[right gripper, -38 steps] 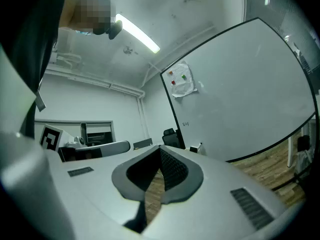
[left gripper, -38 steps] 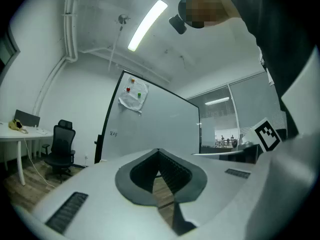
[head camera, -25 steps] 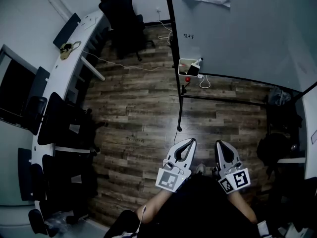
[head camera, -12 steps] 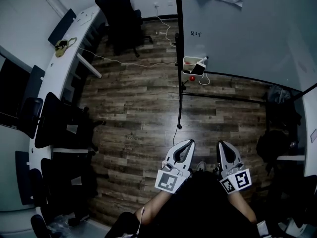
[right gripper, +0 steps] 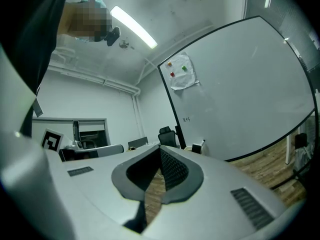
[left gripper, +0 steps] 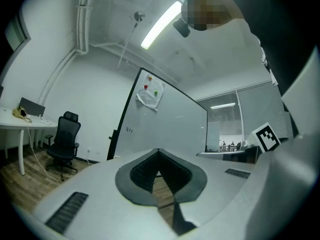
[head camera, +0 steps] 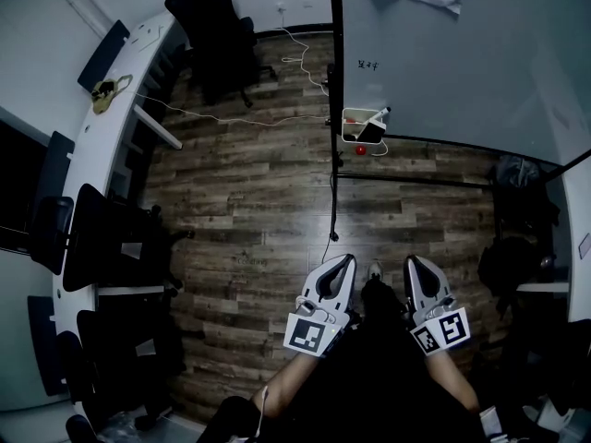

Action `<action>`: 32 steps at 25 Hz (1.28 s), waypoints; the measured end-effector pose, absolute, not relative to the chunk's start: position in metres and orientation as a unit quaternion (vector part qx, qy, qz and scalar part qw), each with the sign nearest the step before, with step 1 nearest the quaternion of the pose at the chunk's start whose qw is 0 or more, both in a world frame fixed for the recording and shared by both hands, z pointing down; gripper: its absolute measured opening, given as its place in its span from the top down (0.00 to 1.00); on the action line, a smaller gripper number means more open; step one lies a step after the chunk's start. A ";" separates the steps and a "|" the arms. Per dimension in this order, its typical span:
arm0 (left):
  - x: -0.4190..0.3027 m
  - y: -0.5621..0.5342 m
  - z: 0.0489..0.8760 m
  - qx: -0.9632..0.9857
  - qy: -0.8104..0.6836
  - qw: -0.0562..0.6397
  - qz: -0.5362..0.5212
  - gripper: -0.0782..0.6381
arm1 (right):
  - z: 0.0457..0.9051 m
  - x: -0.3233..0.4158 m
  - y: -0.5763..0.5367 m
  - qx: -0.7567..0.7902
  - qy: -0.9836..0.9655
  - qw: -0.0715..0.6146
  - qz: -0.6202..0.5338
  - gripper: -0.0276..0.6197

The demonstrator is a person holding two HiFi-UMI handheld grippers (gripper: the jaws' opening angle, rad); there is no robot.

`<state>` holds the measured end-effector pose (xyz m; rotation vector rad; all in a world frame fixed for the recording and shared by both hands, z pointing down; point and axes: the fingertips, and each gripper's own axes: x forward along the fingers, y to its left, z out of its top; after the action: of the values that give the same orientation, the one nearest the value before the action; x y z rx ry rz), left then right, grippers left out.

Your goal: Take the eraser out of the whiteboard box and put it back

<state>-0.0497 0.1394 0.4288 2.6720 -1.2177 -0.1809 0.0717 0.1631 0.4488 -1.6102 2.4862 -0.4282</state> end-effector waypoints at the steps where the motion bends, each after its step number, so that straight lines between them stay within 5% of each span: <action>1: -0.048 0.133 0.428 0.904 -0.412 0.095 -0.062 0.88 | 0.450 0.072 0.157 -0.535 0.829 0.075 -0.142 0.94; 32: 0.022 -0.095 0.435 0.861 -0.502 0.075 -0.041 0.88 | 0.501 0.127 -0.101 -0.408 0.899 0.018 -0.161 0.93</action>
<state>0.0217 -0.0951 0.4348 2.5817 -1.5067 -0.1231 0.1266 -0.1012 0.5014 -1.2657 2.7906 -0.5001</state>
